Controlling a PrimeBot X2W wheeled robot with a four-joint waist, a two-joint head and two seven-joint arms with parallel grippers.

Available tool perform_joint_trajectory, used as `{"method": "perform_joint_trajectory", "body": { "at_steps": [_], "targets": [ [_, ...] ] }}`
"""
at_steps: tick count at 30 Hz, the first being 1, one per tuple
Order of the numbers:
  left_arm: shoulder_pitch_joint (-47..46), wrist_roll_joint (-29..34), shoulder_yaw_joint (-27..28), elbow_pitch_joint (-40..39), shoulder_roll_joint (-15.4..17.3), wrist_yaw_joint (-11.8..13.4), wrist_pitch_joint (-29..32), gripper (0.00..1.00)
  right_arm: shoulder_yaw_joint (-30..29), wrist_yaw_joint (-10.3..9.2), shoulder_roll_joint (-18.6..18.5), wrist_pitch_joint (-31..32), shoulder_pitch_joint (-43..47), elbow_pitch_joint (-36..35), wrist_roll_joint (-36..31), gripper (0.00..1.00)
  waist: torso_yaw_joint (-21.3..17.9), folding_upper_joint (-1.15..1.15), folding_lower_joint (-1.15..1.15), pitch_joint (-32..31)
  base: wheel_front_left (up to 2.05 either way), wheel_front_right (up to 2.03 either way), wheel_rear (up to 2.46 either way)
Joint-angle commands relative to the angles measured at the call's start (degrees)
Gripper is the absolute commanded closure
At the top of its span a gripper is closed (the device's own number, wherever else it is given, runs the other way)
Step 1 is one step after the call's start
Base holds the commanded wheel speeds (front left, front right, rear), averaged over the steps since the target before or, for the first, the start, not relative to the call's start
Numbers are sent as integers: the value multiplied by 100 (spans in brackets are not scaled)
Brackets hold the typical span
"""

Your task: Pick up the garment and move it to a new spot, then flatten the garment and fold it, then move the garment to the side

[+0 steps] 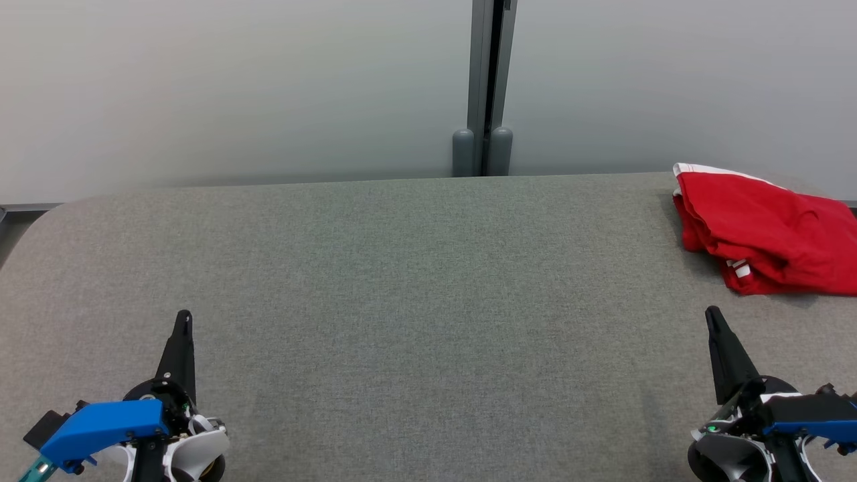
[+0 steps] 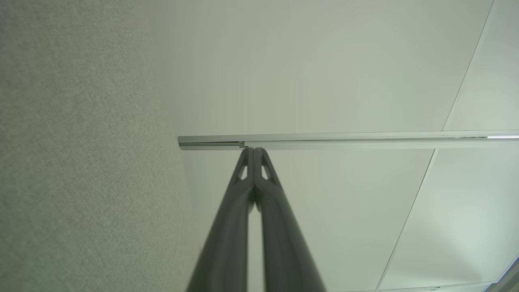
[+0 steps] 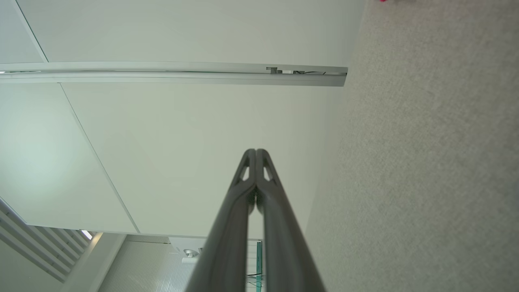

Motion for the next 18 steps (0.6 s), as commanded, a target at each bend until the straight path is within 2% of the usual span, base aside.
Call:
{"method": "perform_joint_trajectory", "body": {
  "at_steps": [1, 18],
  "targets": [
    [-55, -15, 6, -29, -10, -22, 19, 100, -14, 2, 5, 12, -60, -16, 17, 100, 0, 0, 0, 0, 0, 0, 0],
    [-55, -15, 6, -30, -10, -22, 19, 100, -14, 2, 5, 12, -60, -16, 17, 100, 0, 0, 0, 0, 0, 0, 0]
  ]
}}
